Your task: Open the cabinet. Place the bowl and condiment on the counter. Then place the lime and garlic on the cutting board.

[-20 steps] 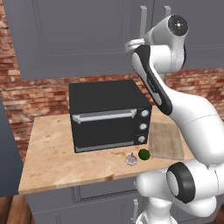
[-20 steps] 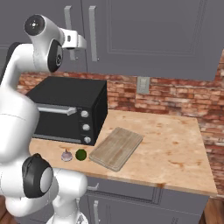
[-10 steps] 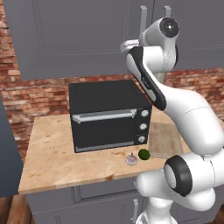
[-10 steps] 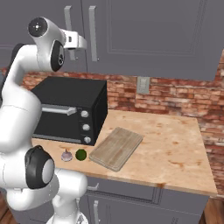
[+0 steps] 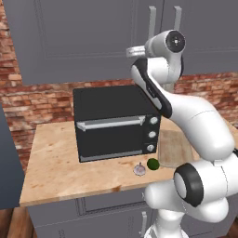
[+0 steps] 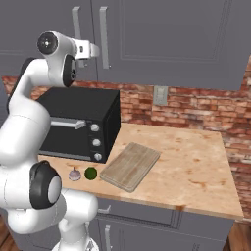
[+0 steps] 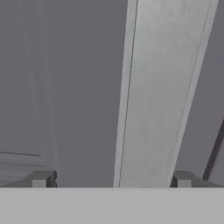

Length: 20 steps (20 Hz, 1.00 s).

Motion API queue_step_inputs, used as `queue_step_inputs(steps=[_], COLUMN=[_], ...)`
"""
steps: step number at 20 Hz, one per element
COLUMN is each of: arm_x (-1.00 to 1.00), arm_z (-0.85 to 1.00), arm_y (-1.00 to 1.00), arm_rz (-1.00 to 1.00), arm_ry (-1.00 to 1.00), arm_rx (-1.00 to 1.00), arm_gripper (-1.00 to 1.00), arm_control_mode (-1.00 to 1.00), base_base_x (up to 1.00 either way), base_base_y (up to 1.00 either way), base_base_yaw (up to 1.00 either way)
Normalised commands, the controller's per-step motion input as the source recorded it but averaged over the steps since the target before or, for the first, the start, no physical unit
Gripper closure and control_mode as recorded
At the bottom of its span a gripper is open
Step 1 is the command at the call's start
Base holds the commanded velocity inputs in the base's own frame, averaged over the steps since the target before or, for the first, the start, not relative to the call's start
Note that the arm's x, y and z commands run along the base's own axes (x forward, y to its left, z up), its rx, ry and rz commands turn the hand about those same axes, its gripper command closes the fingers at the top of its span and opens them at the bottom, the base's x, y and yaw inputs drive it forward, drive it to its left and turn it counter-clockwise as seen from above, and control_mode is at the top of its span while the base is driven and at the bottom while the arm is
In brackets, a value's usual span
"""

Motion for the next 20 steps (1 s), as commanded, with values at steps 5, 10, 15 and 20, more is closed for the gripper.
queue_step_inputs(steps=[5,10,15,20], arm_x=[0.29,0.34,0.37,0.36], arm_z=[-0.18,-0.20,-0.19,-0.01], arm_y=[0.00,0.03,0.07,0.27], arm_rz=[0.00,0.00,0.00,0.07], arm_ry=[-0.10,-0.07,-0.06,-0.04], arm_rx=[0.00,0.00,0.05,0.11], arm_gripper=[-1.00,1.00,1.00,1.00], arm_control_mode=[-1.00,-1.00,-1.00,-1.00], base_base_x=[0.00,0.00,0.00,0.00], base_base_y=[0.00,0.00,0.00,0.00], base_base_yaw=[0.00,0.00,0.00,0.00])
